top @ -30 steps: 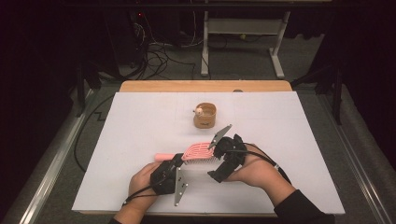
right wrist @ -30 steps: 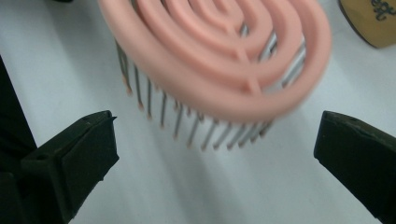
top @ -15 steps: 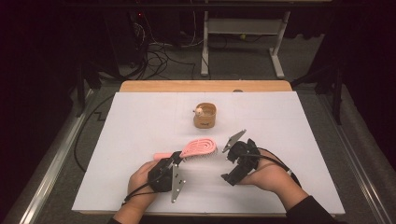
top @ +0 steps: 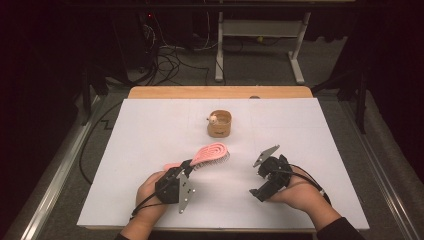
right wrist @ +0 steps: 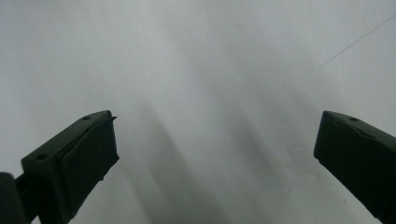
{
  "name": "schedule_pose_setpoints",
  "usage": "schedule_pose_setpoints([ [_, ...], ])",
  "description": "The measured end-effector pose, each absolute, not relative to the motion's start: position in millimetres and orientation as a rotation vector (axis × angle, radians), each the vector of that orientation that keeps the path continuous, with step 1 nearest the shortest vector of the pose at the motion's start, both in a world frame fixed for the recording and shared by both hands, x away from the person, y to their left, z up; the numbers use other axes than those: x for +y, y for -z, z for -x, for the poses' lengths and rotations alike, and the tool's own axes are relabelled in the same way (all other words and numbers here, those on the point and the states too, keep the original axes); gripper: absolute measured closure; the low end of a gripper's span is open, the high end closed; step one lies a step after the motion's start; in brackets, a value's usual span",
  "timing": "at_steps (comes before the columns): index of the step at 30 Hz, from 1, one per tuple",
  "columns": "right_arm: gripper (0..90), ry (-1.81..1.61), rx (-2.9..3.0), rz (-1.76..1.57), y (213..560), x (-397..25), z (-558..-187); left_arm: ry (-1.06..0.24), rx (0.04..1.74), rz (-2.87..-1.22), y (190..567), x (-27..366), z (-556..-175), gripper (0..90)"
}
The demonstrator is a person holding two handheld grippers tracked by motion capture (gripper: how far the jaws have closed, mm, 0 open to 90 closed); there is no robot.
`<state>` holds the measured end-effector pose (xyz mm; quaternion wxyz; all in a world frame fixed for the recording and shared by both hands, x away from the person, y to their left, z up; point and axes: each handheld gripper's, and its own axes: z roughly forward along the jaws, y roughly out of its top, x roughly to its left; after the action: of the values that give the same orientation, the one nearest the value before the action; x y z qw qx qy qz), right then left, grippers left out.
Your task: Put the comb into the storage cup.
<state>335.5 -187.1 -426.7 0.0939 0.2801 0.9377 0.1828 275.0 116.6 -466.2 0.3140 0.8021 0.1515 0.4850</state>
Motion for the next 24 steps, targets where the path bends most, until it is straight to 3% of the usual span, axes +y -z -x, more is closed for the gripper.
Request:
schedule_pose_setpoints([
  [24, 0.1, -0.945, 2.463, -0.938, 450.6, -229.5, -321.7, -1.148, 0.513, -2.025, 460.9, 125.9, -278.8, 79.5],
])
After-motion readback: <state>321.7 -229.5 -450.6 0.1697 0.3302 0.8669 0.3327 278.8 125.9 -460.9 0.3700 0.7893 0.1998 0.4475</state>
